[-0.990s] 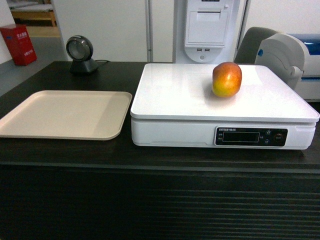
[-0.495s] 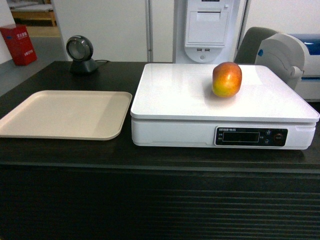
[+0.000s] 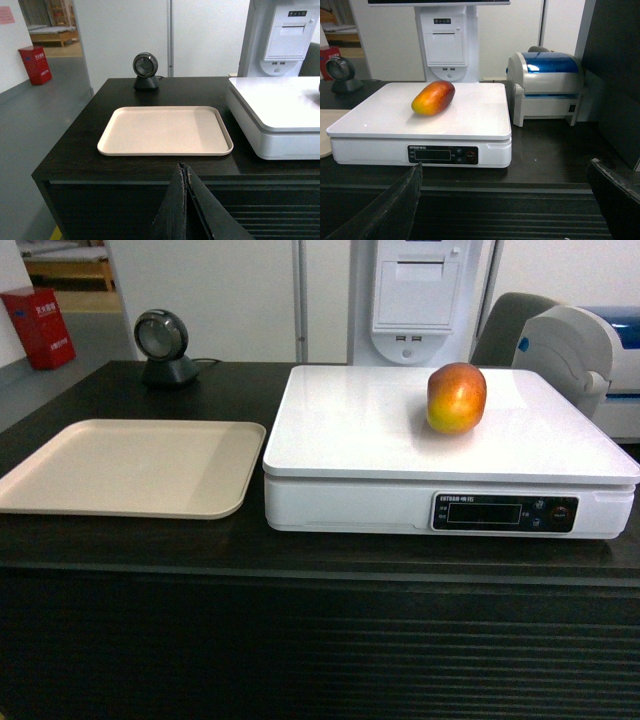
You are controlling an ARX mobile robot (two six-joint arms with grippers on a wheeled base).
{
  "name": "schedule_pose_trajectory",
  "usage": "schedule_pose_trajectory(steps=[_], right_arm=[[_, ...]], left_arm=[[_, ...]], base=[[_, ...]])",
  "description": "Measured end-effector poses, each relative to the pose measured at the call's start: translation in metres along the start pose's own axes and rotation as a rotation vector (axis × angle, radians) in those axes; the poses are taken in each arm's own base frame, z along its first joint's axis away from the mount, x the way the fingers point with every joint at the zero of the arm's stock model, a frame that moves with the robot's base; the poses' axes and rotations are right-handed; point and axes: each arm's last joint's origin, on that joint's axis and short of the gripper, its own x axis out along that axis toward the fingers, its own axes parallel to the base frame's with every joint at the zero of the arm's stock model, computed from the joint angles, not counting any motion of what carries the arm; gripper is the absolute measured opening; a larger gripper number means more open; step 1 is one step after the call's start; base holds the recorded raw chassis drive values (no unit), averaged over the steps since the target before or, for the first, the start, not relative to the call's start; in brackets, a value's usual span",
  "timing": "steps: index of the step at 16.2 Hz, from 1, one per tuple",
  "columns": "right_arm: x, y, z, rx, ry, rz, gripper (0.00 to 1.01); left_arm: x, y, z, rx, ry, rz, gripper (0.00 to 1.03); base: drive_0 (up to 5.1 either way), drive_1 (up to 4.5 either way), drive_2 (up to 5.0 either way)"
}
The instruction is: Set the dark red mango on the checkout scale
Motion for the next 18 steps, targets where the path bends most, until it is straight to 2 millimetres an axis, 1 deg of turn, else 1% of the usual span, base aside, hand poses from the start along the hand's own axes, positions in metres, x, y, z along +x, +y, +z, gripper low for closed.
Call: schedule_pose_trajectory(steps=[8, 9, 16, 17, 18], right_arm=[[0.0000, 0.0000, 0.0000, 0.000, 0.000, 0.000, 0.98], [0.0000, 0.0000, 0.0000, 0.000, 0.000, 0.000, 0.98], [0.0000, 0.0000, 0.0000, 0.000, 0.000, 0.000, 0.98], [0.0000, 0.0000, 0.0000, 0.000, 0.000, 0.000, 0.98], [0.0000, 0.0000, 0.0000, 0.000, 0.000, 0.000, 0.98]], left_arm=[[0.0000, 0.0000, 0.0001, 0.000, -0.001, 0.000, 0.02], [0.0000, 0.0000, 0.0001, -0.002, -0.001, 0.000, 0.10], [0.0000, 0.0000, 0.0001, -0.002, -0.001, 0.000, 0.93], [0.0000, 0.0000, 0.0001, -0.001, -0.001, 0.000, 1.00], [0.0000, 0.0000, 0.0001, -0.001, -0.001, 0.000, 0.97]], base=[[0.0, 0.00, 0.0], [0.0, 0.00, 0.0], [0.0, 0.00, 0.0], [0.0, 0.00, 0.0], [0.0, 0.00, 0.0]])
